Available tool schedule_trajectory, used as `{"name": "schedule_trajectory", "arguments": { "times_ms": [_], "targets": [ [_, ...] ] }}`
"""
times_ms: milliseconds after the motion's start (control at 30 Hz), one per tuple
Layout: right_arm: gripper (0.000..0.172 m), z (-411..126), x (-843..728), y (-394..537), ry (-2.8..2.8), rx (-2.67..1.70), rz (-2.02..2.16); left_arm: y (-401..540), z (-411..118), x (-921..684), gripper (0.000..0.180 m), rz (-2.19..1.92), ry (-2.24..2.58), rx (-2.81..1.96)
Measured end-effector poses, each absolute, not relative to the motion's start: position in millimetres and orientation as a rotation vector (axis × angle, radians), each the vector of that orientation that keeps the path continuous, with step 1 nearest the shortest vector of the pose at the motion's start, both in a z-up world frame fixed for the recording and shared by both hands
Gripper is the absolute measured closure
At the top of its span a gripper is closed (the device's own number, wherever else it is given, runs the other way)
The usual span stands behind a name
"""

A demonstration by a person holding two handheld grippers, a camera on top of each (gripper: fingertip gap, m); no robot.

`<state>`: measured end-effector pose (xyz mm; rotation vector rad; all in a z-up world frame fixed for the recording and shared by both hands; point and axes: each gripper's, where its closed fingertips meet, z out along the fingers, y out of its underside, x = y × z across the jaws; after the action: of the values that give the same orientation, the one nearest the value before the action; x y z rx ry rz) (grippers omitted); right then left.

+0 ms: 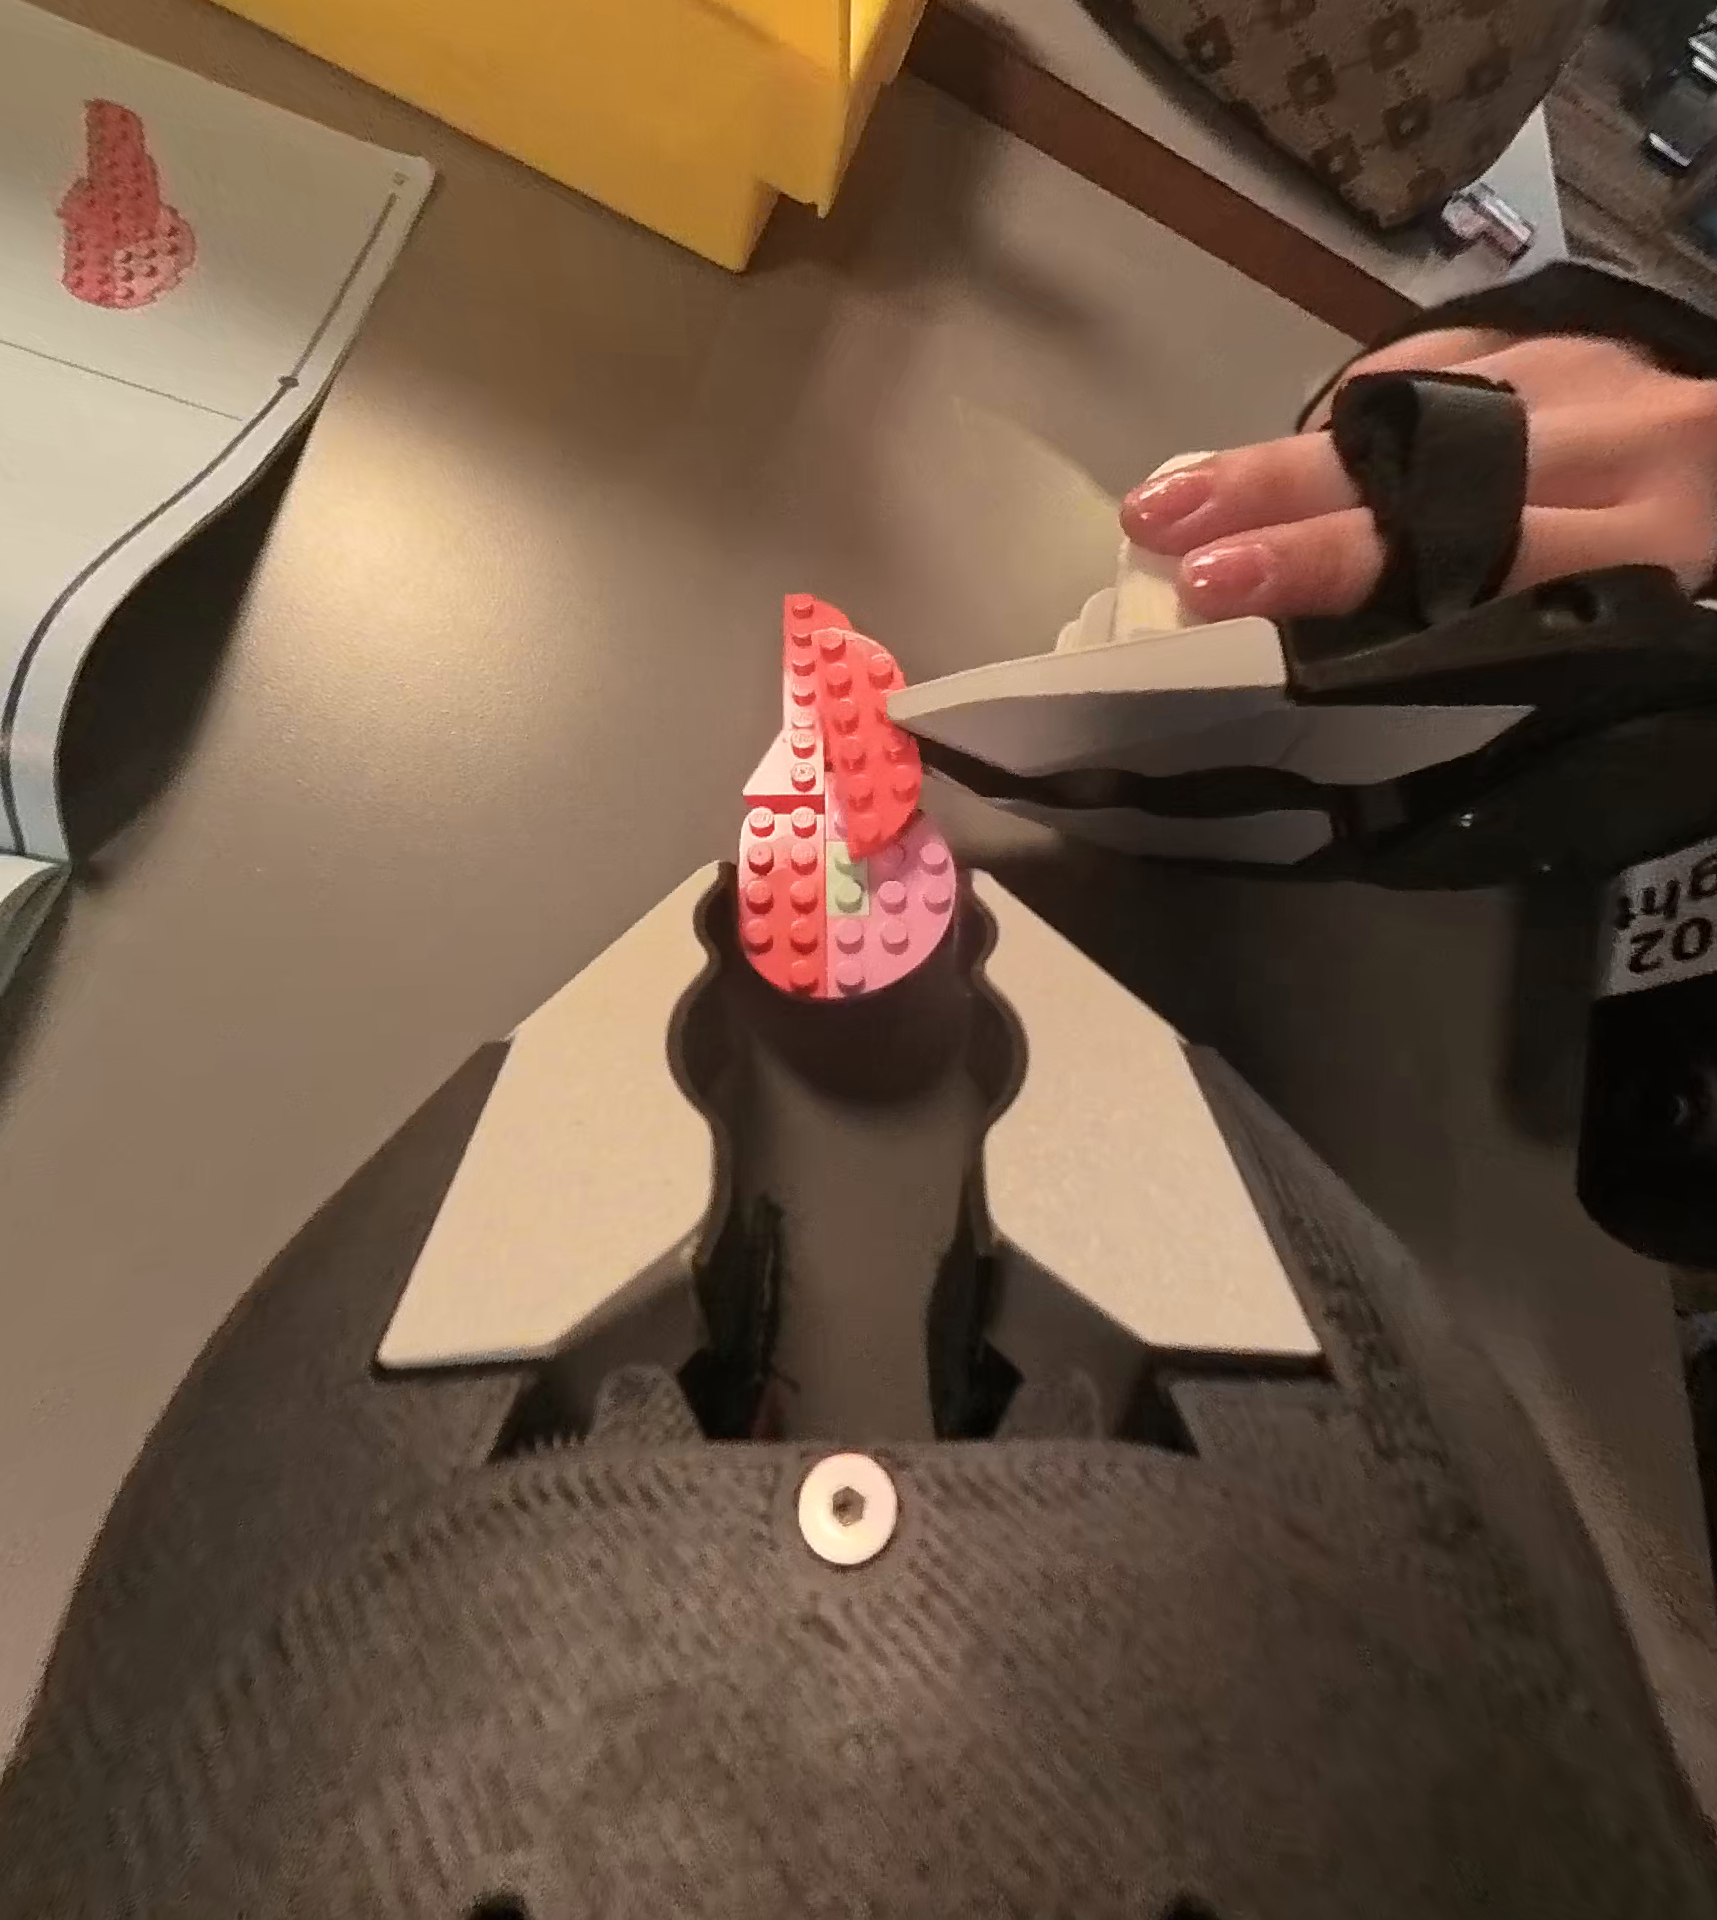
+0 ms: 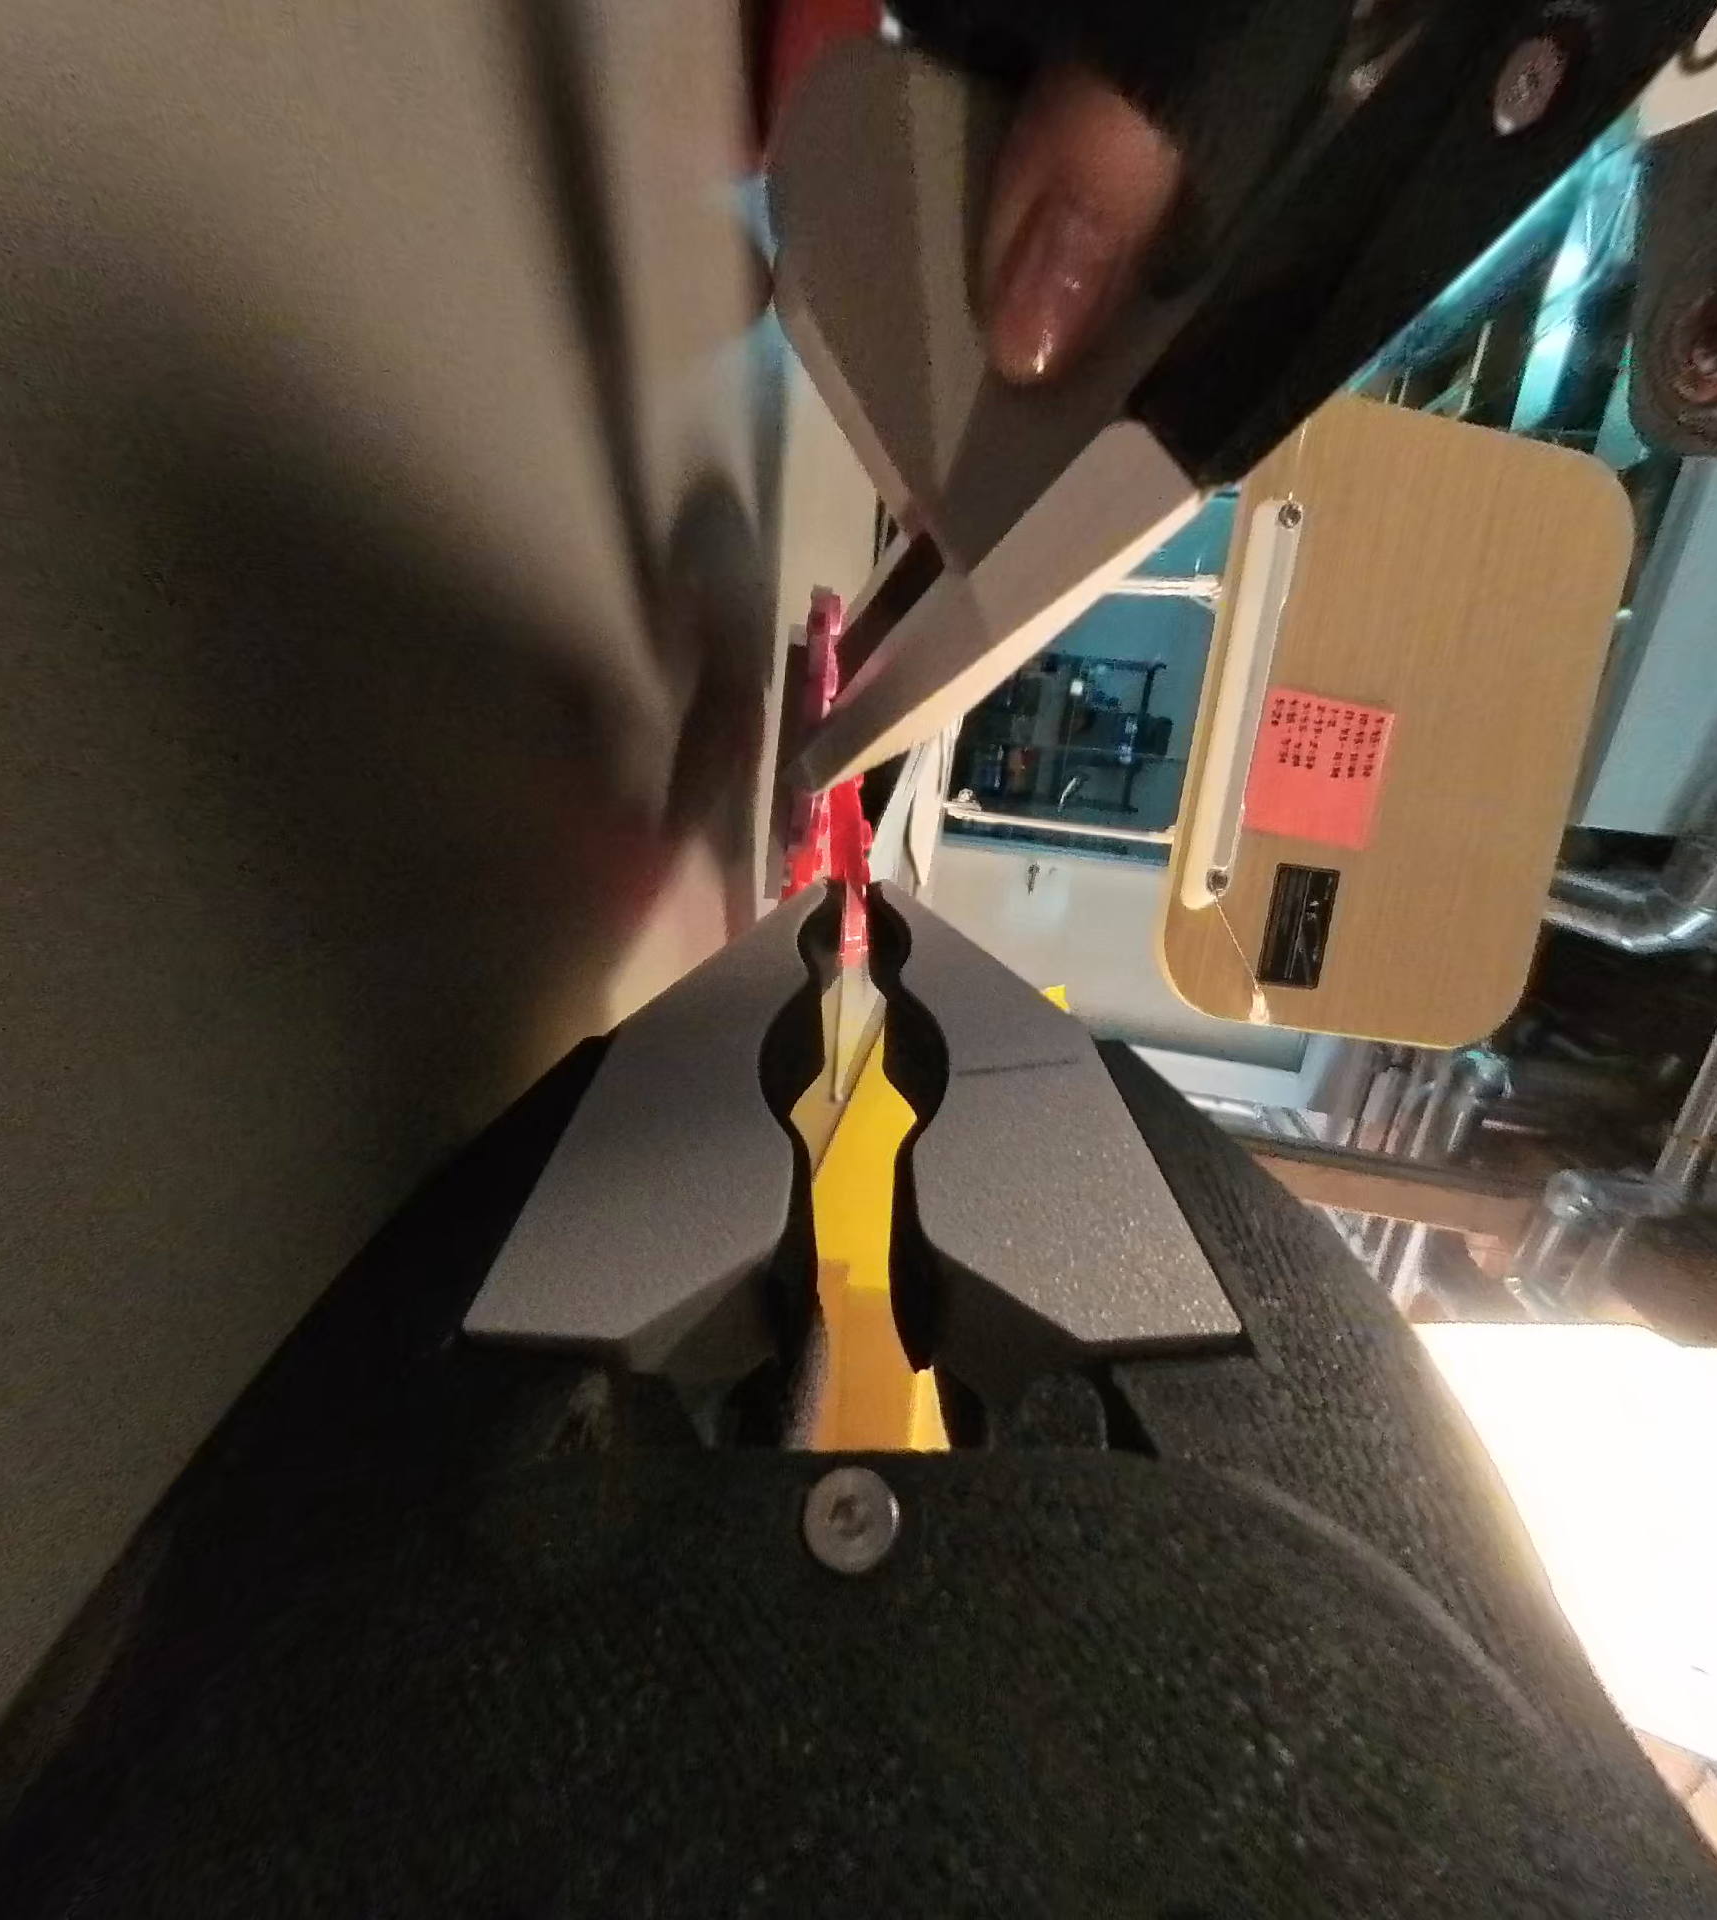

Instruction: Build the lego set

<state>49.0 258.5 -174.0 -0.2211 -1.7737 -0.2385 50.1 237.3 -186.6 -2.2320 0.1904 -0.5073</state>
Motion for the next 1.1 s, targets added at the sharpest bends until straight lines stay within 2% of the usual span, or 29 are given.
{"name": "schedule_trajectory", "arguments": {
  "times_ms": [367,733,800,900,1100],
  "targets": [
    [0.164,-179.4,42.1,258.9,-1.809,-0.319,-0.249,239.5,-184.2,44.6,0.14,-0.544,0.101,-2.217],
    [0.137,-175.6,36.9,256.6,-1.813,-0.307,-0.108,237.6,-180.2,49.2,0.14,-0.62,0.114,-2.192],
    [0.141,-175.8,35.5,258.6,-1.807,-0.284,-0.123,236.8,-178.2,51.4,0.14,-0.627,0.136,-2.179],
    [0.157,-174.7,35.4,259.1,-1.778,-0.221,-0.169,235.5,-175.7,55.0,0.14,-0.625,0.177,-2.163],
    [0.16,-171.1,37.9,256.8,-1.749,-0.18,-0.192,234.0,-172.6,56.2,0.14,-0.471,0.331,-2.131]
  ]
}}
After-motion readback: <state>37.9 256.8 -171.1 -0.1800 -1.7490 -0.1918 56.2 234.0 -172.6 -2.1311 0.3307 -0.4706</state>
